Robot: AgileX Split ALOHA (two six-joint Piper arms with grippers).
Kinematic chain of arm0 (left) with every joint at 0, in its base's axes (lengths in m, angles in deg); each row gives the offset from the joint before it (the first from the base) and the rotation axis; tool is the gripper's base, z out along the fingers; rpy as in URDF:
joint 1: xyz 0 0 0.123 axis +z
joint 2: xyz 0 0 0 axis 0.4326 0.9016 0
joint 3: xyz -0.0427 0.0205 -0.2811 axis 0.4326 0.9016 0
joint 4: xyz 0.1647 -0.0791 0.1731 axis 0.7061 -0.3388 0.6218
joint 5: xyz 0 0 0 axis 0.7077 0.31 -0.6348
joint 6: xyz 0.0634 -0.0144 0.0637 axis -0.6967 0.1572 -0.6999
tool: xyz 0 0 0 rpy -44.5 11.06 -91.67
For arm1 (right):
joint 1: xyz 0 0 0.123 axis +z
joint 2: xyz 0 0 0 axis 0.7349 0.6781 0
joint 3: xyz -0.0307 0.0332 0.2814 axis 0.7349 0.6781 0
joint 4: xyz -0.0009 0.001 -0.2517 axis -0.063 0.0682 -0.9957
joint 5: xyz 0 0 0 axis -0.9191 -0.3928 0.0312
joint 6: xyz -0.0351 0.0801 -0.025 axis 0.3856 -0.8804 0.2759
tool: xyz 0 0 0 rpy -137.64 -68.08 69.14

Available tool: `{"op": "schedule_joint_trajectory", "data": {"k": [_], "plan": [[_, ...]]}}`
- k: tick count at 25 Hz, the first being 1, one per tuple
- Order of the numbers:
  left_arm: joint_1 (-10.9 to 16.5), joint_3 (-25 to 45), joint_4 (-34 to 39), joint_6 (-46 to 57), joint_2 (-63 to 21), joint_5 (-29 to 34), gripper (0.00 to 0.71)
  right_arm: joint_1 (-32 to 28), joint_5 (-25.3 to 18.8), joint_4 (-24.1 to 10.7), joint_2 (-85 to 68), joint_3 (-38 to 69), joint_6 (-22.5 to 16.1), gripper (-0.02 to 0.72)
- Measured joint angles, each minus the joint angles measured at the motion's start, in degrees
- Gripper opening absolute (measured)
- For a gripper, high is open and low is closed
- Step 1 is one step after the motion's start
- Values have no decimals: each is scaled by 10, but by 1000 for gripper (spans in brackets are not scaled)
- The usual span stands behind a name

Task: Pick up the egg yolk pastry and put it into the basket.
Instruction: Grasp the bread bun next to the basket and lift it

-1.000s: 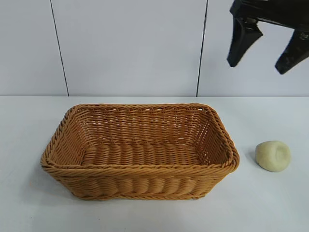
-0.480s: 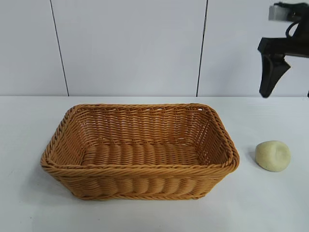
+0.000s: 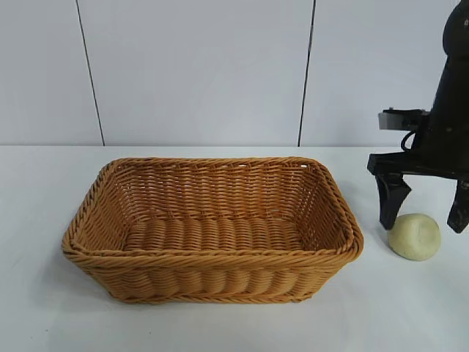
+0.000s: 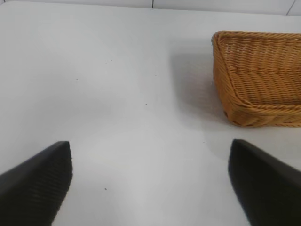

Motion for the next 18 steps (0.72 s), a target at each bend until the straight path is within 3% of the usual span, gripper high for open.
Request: {"op": "schedule_joint_trajectory", "data": {"k": [5,7,12,14,18], "plan": [[0,0,0,0,0,0,694,0,9,0,18,0,-3,594],[0,0,0,0,0,0,694,0,9,0,19,0,-4,512],[0,0,0,0,0,0,694,0,7,0,20,-1,-5,216],[0,0,0,0,0,0,694,0,-1,0,20,-7,-4,165],[0,0,0,0,0,0,694,0,-41,0,7,-39,2,137]]}}
